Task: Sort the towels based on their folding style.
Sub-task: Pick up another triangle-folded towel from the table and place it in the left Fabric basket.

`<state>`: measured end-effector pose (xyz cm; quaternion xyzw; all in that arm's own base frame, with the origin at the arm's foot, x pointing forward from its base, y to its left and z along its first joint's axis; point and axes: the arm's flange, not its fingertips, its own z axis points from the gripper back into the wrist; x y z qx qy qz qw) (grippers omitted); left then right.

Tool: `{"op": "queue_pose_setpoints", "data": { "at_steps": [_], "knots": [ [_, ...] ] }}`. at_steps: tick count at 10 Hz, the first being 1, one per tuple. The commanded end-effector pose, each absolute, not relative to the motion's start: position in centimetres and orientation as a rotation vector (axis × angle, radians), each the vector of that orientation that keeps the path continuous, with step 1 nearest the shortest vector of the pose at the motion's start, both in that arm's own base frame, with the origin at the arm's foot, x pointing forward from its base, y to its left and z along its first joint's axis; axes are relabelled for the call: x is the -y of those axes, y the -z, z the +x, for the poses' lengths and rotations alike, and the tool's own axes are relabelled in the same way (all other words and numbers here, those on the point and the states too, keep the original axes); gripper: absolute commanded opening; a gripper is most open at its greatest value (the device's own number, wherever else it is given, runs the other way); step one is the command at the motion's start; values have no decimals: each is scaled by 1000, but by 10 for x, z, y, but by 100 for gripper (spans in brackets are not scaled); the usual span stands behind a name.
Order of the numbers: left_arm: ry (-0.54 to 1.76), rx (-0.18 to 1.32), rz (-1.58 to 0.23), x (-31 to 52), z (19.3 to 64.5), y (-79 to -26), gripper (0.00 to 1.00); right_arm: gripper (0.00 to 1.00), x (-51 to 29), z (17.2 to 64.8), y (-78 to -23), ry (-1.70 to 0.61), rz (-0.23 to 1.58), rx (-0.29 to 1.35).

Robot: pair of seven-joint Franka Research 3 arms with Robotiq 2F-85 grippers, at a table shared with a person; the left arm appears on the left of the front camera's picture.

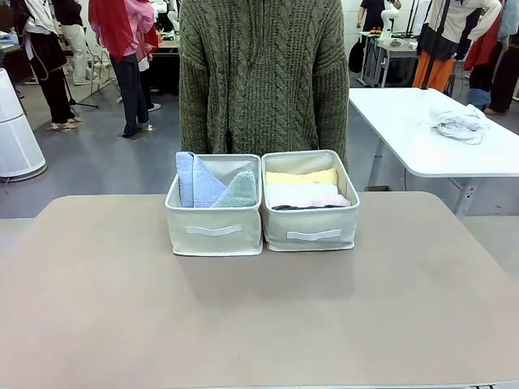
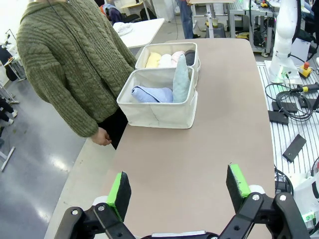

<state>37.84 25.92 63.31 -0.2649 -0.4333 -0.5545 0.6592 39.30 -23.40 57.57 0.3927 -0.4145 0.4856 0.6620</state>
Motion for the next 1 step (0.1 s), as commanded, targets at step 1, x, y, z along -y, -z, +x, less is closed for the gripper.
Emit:
{"op": "queue_pose_setpoints", "data": {
  "at_steps": [1],
  "knots": [
    [1258, 993, -600, -258, 377, -635, 100, 100, 233, 391, -573, -1097, 902, 949]
  ]
}}
